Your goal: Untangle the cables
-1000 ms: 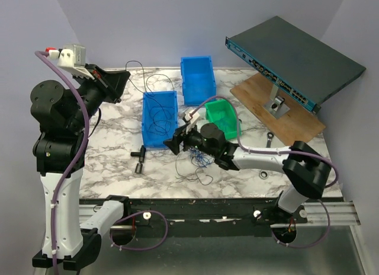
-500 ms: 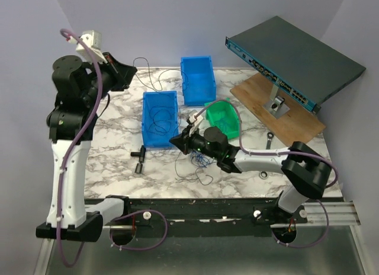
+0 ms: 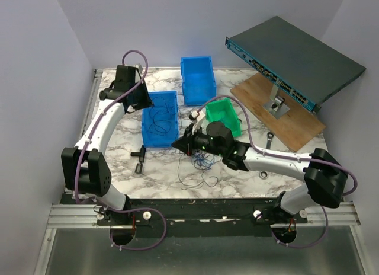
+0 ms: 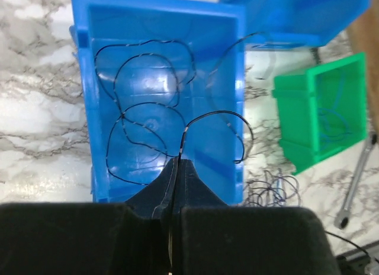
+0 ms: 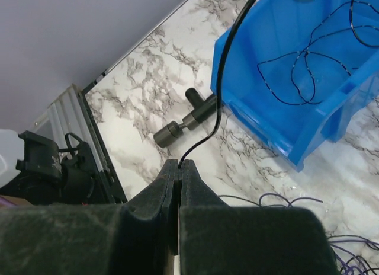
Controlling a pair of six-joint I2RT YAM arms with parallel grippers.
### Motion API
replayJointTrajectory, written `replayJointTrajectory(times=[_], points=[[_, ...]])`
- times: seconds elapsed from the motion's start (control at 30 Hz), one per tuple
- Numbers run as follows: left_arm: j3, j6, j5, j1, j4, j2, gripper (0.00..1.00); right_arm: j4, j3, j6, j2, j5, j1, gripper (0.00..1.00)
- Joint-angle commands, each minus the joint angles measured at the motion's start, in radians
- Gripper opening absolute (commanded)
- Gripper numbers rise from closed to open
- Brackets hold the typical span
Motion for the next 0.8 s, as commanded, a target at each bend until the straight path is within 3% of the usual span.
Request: replayJointTrajectory(times=[0.0,0.17,0.27,0.47,0.63,0.77], points=[[-0.012,0.006,-0.194,-0.019,-0.026,-0.004,0.0,-0.188,0.13,0.0,0.02,-0.021,0.001,0.01],[-0.076,0.011,-0.341,-0.017,0.006,-0.172,0.0,-0.241,0.151,-0.029,0.008,0.058,0.0,0.01],[-0.09,-0.002,-0.354,-0.005,0.029,-0.283,0.0,-0.256,0.165,-0.04,0.011,0.068,-0.001,0.01],[-0.147,-0.069,-0.089,0.028,0.193,-0.396,0.0,-0.26,0.189,-0.042,0.029,0.055,0.0,0.01],[-0.144,-0.067,-0.061,0.045,0.173,-0.374,0.0,-0.259,0.163,-0.036,0.006,0.06,0.0,0.01],[-0.235,-0.134,0.07,0.096,0.285,-0.429,0.0,-0.261,0.142,-0.037,-0.016,0.082,0.0,0.01]])
